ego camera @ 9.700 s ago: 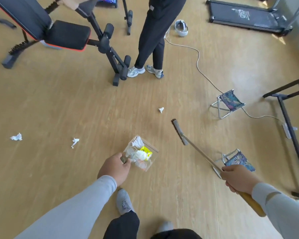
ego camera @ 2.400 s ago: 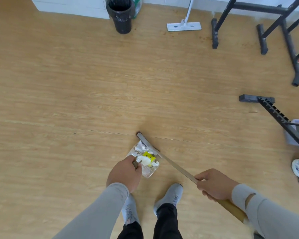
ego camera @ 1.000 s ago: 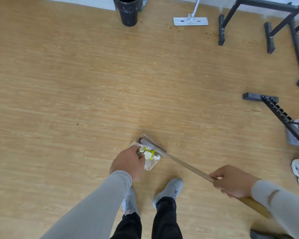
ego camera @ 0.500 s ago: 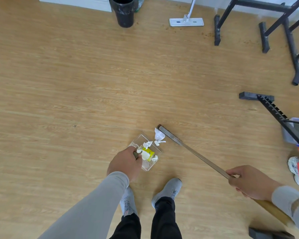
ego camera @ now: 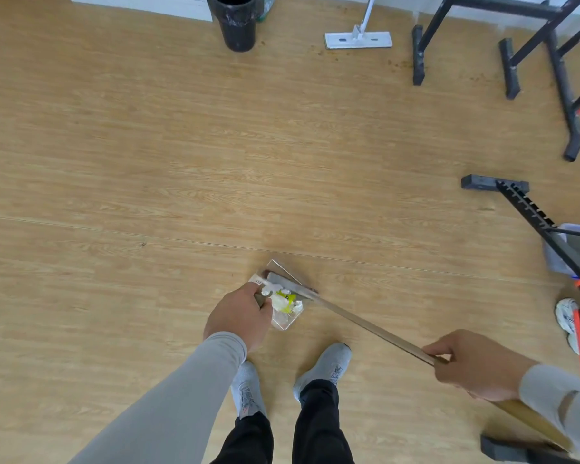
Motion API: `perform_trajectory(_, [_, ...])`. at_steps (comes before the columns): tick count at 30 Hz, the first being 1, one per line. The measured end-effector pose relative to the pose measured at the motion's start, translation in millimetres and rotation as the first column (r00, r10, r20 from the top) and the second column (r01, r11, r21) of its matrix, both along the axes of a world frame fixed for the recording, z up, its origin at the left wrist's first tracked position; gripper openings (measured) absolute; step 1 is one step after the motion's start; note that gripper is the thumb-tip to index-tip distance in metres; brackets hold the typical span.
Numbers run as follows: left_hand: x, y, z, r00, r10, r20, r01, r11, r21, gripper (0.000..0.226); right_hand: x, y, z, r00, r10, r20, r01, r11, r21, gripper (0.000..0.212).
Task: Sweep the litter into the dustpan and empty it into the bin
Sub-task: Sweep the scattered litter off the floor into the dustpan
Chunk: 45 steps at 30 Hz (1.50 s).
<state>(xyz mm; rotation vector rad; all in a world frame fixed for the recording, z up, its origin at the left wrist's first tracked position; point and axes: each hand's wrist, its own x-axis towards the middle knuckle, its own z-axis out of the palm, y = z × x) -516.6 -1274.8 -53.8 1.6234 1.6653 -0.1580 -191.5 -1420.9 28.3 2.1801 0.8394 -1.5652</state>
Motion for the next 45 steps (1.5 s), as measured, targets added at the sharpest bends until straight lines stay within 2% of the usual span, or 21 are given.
perform_trajectory(4, [2, 0, 2, 1.0, 0.003, 0.012, -0.003, 1.0, -0.003, 0.009, 8, -16, -2, 0.996, -0.011, 0.087, 0.004, 0.997, 0.073, 0.05])
perform_trajectory(10, [1, -1, 2, 1.0, 0.002, 0.009, -0.002, 1.0, 0.009, 0.011, 18, -9, -12, 0.989, -0.109, 0.099, 0.098, 0.989, 0.111, 0.043])
perform_trajectory(15, [2, -2, 3, 1.0, 0.0, 0.003, 0.0, 1.0, 0.012, 0.013, 9, 2, -33, 0.953, -0.302, 0.039, 0.301, 0.953, 0.025, 0.045])
perform_trajectory(21, [3, -3, 2, 1.0, 0.006, -0.014, -0.005, 1.0, 0.015, 0.01, -22, 3, -34, 0.996, -0.045, -0.074, 0.042, 0.998, -0.042, 0.045])
perform_trajectory(24, [2, -4, 1, 1.0, 0.003, -0.019, -0.002, 1.0, 0.019, 0.012, -2, -17, -18, 0.987, -0.104, -0.123, 0.097, 0.994, -0.058, 0.055])
perform_trajectory(26, [3, -4, 1, 1.0, -0.005, -0.028, 0.006, 1.0, 0.023, 0.011, 6, -31, -15, 0.985, -0.142, -0.1, 0.139, 0.989, -0.041, 0.058])
perform_trajectory(30, [5, -3, 2, 1.0, -0.007, -0.024, 0.008, 1.0, 0.027, 0.011, 14, -40, -25, 0.962, -0.268, -0.044, 0.268, 0.963, -0.001, 0.057])
perform_trajectory(34, [4, -3, 2, 1.0, -0.008, -0.027, 0.008, 1.0, 0.025, 0.011, 23, -34, -22, 0.951, -0.31, -0.016, 0.31, 0.95, 0.045, 0.054])
perform_trajectory(40, [6, -3, 2, 1.0, -0.008, -0.022, 0.008, 1.0, 0.024, 0.01, -2, -23, -33, 0.958, -0.286, -0.026, 0.287, 0.957, 0.048, 0.054])
perform_trajectory(45, [5, -3, 3, 1.0, -0.013, -0.024, 0.014, 1.0, 0.023, 0.011, -1, -25, -23, 0.961, -0.23, -0.151, 0.23, 0.973, -0.016, 0.059])
